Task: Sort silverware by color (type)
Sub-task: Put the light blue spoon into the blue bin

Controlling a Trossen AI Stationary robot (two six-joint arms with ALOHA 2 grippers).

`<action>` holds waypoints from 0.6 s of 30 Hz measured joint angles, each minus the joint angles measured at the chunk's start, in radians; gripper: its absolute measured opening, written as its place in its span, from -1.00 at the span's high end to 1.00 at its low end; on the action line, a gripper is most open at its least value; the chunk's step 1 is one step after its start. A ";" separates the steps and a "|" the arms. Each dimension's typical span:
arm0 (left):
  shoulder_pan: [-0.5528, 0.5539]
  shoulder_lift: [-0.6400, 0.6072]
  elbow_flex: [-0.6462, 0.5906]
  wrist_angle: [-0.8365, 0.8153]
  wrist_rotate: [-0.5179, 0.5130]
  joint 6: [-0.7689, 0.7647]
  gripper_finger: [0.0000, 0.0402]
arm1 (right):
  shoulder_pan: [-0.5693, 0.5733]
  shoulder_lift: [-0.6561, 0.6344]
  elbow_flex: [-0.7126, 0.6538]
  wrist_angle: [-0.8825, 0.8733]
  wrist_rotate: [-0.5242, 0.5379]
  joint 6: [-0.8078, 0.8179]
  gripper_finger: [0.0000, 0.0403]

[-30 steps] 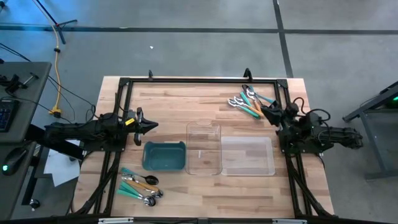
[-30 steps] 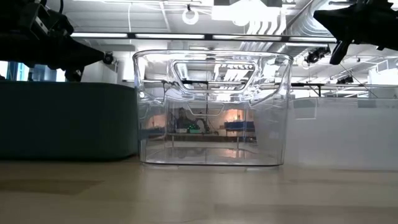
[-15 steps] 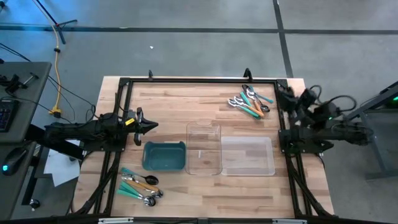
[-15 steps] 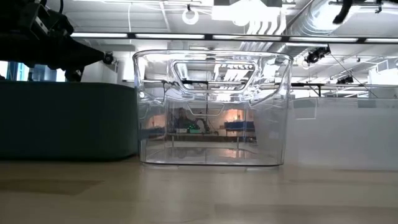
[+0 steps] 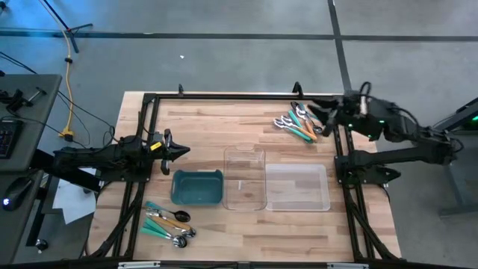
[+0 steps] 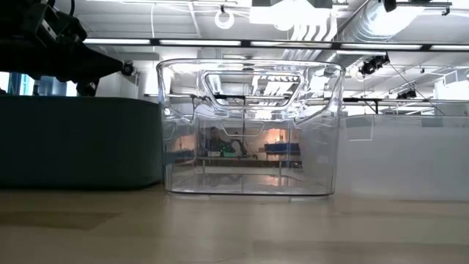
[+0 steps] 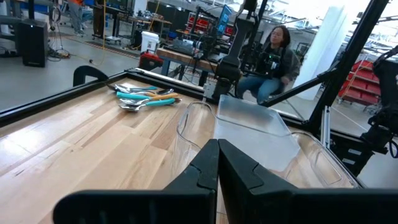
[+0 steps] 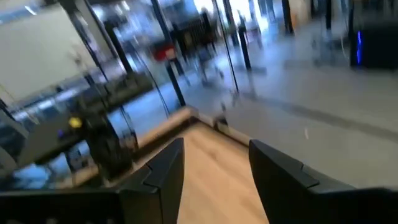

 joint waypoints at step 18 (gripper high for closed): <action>0.000 0.000 0.000 0.000 0.000 0.000 1.00 | -0.410 0.431 -0.004 -0.472 -0.322 0.181 0.18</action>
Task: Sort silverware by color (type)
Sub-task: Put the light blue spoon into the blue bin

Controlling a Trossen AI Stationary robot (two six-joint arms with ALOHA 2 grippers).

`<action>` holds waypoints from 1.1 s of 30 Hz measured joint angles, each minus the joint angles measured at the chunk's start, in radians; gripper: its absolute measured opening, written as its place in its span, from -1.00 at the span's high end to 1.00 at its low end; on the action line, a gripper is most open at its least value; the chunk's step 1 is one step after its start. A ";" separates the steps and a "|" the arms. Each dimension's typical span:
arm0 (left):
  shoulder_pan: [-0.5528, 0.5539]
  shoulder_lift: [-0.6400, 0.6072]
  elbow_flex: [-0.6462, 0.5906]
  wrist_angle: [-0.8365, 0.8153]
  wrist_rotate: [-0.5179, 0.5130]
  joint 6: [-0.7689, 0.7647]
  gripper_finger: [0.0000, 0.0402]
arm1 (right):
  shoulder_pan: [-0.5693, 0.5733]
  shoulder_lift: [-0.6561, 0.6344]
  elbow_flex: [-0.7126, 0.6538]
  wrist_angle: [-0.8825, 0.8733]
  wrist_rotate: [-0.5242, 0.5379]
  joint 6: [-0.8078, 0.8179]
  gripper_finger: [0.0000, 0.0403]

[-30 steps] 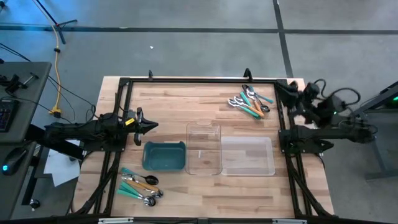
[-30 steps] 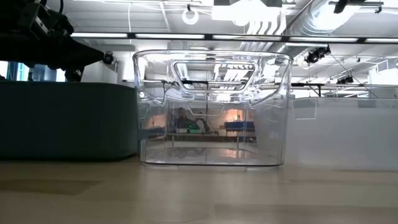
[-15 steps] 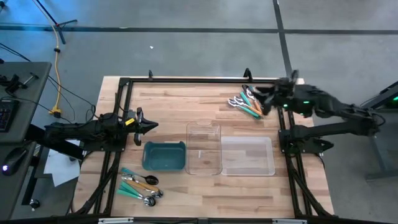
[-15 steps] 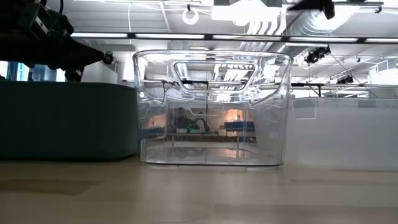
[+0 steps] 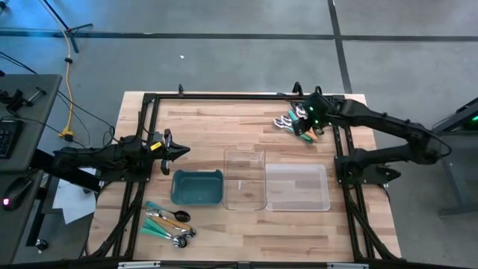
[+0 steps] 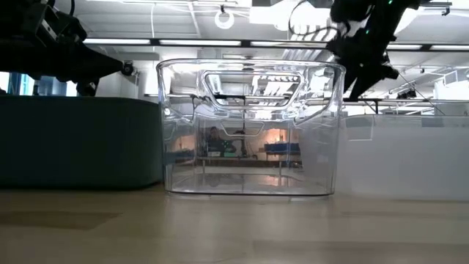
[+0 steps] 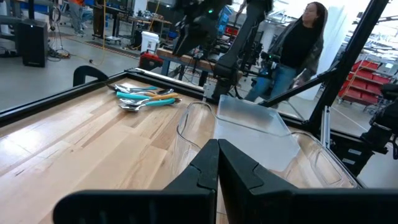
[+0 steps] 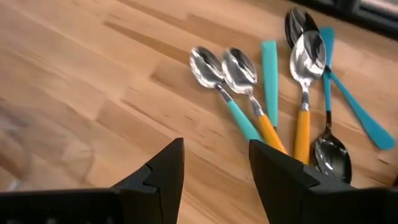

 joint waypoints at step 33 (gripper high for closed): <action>0.000 0.000 0.000 0.000 0.000 0.000 1.00 | -0.231 0.356 0.000 0.003 -0.139 -0.269 0.18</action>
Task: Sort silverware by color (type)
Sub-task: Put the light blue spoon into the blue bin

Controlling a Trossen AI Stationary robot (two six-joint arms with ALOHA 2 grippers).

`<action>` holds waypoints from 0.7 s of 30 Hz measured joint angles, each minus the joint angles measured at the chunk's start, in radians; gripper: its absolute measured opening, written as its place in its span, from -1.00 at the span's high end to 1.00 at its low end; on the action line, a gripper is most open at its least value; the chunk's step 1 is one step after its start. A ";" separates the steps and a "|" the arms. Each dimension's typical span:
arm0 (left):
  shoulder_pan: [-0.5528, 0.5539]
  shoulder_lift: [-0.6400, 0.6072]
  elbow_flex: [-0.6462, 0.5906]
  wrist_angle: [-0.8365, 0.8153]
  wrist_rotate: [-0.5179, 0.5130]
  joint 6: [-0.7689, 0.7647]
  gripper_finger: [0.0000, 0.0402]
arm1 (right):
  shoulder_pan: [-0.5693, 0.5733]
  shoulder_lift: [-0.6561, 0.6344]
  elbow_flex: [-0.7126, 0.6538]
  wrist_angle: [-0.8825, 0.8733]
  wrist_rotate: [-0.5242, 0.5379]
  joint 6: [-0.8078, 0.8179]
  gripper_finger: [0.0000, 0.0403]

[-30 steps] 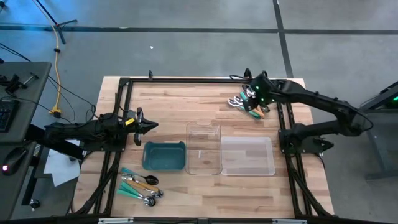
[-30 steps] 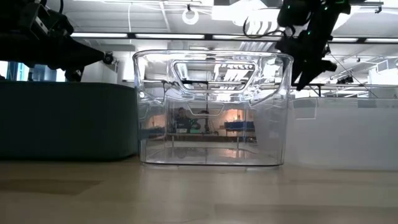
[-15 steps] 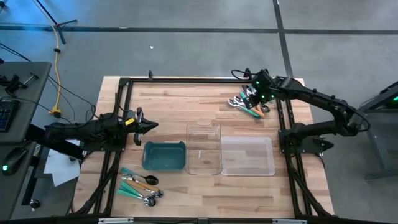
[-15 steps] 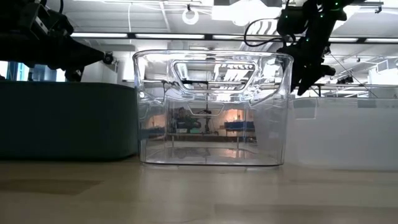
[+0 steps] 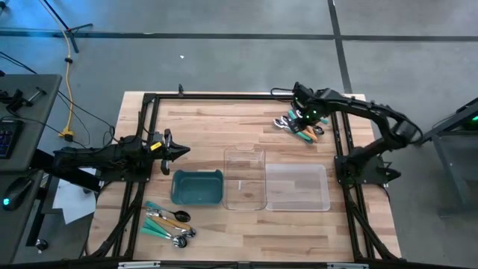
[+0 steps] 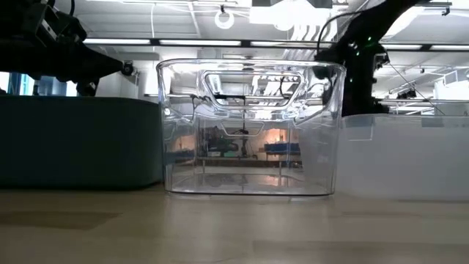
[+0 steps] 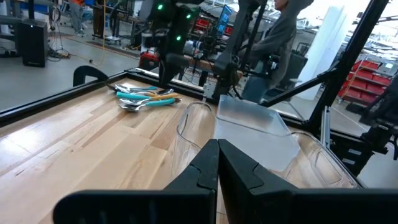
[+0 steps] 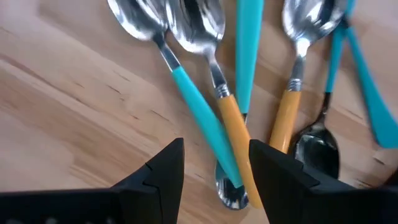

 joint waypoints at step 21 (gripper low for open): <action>0.000 0.000 0.000 0.000 0.000 0.000 1.00 | -0.047 0.156 0.000 0.088 -0.010 -0.040 0.18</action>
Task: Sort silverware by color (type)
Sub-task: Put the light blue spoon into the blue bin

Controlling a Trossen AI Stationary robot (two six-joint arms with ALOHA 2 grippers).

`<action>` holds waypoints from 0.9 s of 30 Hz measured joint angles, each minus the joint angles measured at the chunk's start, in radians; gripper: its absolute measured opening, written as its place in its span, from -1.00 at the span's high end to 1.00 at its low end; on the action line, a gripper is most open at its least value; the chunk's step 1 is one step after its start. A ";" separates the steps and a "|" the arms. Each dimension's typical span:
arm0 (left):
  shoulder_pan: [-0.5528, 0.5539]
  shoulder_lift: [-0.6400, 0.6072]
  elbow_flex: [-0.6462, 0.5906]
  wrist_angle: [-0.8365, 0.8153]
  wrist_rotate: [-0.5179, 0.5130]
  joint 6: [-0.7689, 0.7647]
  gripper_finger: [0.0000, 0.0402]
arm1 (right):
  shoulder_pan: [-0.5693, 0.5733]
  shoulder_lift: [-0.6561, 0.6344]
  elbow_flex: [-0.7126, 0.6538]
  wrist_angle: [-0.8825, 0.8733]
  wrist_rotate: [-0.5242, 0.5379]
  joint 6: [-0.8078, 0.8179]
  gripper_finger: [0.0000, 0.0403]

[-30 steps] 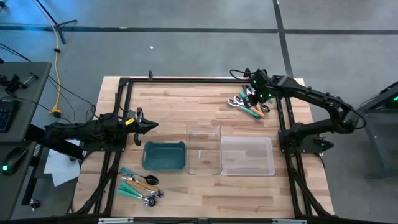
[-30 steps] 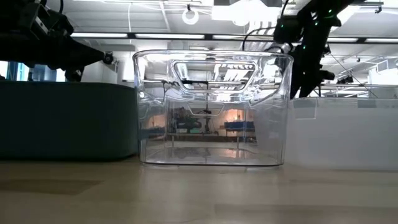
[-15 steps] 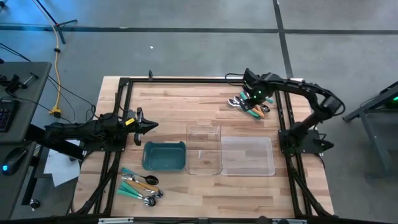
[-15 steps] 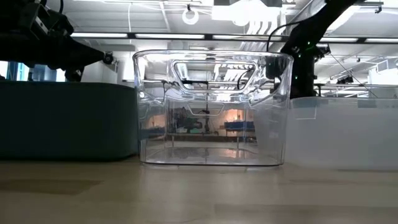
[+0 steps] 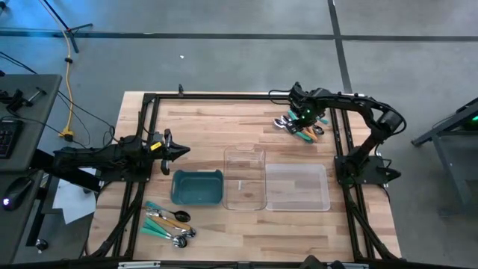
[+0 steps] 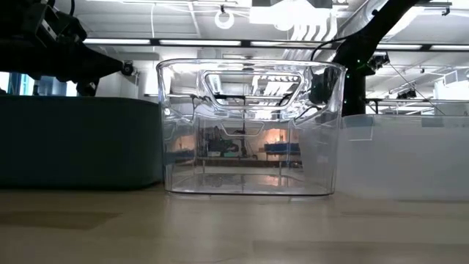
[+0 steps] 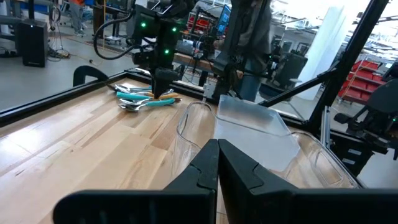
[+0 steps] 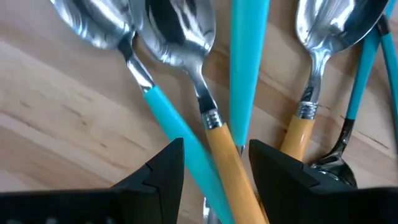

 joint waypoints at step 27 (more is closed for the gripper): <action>0.000 0.000 0.000 0.000 0.000 0.000 1.00 | 0.000 0.002 0.000 0.076 0.045 0.163 0.18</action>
